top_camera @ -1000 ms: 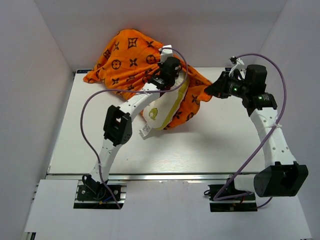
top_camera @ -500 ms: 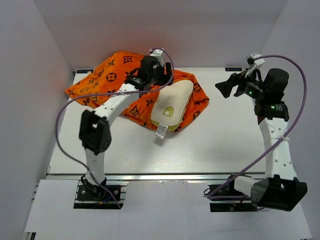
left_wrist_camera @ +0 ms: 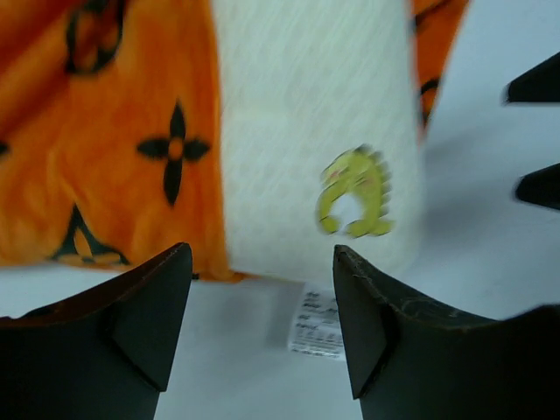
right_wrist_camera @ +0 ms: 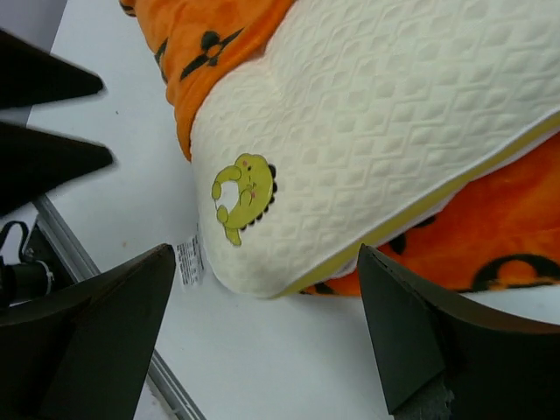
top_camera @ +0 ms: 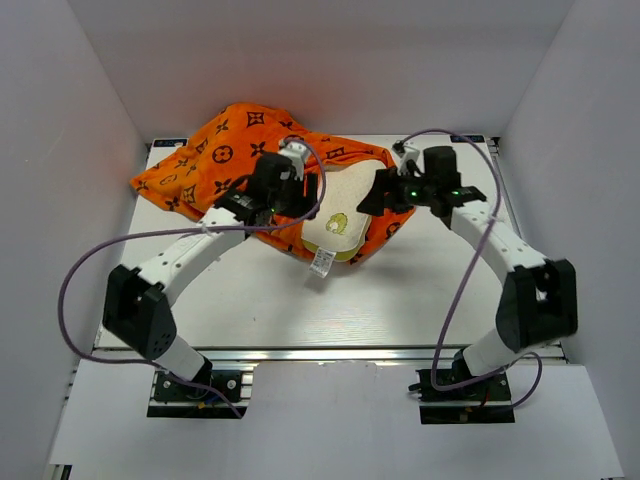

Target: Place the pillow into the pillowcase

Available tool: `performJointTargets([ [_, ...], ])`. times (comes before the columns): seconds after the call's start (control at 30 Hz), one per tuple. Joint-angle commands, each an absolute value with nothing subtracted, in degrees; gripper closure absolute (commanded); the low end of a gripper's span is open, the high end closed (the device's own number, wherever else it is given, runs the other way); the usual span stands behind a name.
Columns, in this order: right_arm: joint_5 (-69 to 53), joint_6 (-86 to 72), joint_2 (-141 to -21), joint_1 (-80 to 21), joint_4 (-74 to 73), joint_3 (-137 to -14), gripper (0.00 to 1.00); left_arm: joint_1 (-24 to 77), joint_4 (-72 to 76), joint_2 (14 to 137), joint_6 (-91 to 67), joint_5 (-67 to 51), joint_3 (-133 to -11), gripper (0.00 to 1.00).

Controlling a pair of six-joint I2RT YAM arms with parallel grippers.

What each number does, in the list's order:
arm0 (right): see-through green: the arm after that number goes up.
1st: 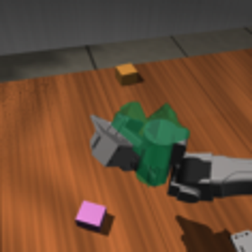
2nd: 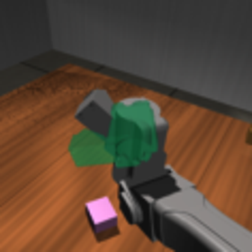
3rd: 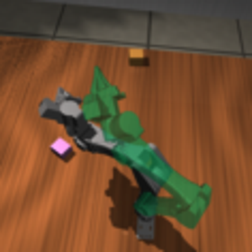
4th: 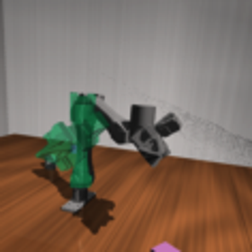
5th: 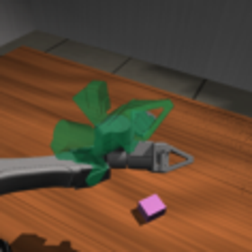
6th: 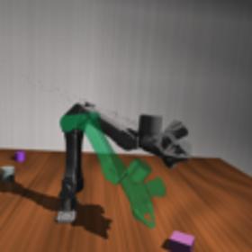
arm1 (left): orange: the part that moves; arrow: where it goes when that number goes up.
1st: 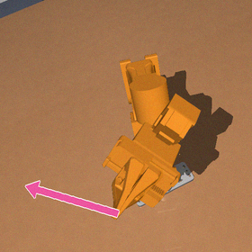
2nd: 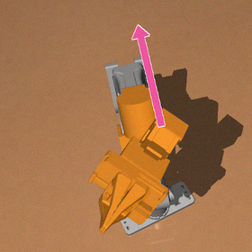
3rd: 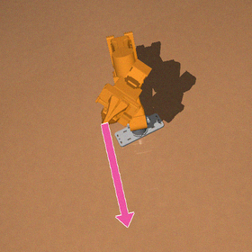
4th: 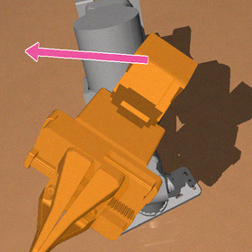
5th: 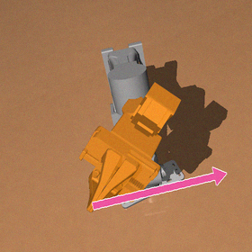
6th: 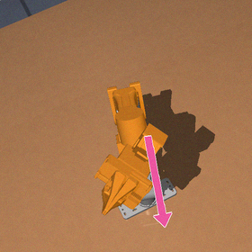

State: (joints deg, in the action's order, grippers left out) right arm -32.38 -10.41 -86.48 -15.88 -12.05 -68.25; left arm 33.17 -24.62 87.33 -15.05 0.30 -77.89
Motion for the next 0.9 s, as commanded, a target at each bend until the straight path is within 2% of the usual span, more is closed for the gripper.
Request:
performJointTargets([
  [0.0,-28.04,-18.27,-92.43,-18.62,-10.63,-74.43,0.11,33.84,-25.67,90.6,-14.85,5.53,-73.92,0.25],
  [0.2,-27.42,-20.92,-100.62,-20.3,-10.46,-79.1,0.11,34.01,-23.91,100.27,-14.94,11.5,-75.85,0.27],
  [0.27,-27.07,-21.53,-101.68,-20.39,-10.37,-79.19,0.11,34.1,-24.43,102.56,-14.68,12.83,-77.86,0.31],
  [0.37,-26.72,-21.88,-103.18,-20.3,-10.11,-78.93,0.11,34.1,-26.71,106.17,-14.24,14.24,-80.32,0.54],
  [0.4,-26.81,-21.88,-103.71,-20.39,-10.11,-78.75,0.11,34.01,-27.24,106.43,-14.15,13.89,-81.38,0.65],
  [0.47,-26.98,-22.58,-104.24,-20.57,-9.93,-78.58,0.13,34.01,-26.9,105.3,-14.06,13.19,-81.13,0.71],
  [0.63,-29.0,-23.64,-106.26,-21.0,-8.35,-77.34,0.24,34.1,-26.37,99.42,-13.27,12.31,-78.75,0.87],
  [0.67,-29.96,-23.82,-107.39,-21.27,-7.83,-77.34,0.3,34.1,-26.54,98.8,-13.18,12.13,-78.58,0.89],
  [0.73,-30.58,-24.61,-108.63,-21.44,-7.47,-77.96,0.34,34.1,-26.63,97.74,-13.1,10.9,-77.96,0.92],
  [0.77,-31.37,-24.78,-109.42,-21.71,-7.38,-79.09,0.37,34.01,-26.72,96.78,-13.36,9.77,-77.7,0.98],
  [0.83,-31.9,-25.57,-111.53,-21.97,-6.51,-80.06,0.47,34.1,-26.63,95.63,-14.41,8.27,-77.26,1.0],
  [0.87,-33.3,-25.92,-113.01,-22.15,-5.98,-80.94,0.58,34.1,-26.2,94.23,-14.85,6.7,-77.34,1.0],
])
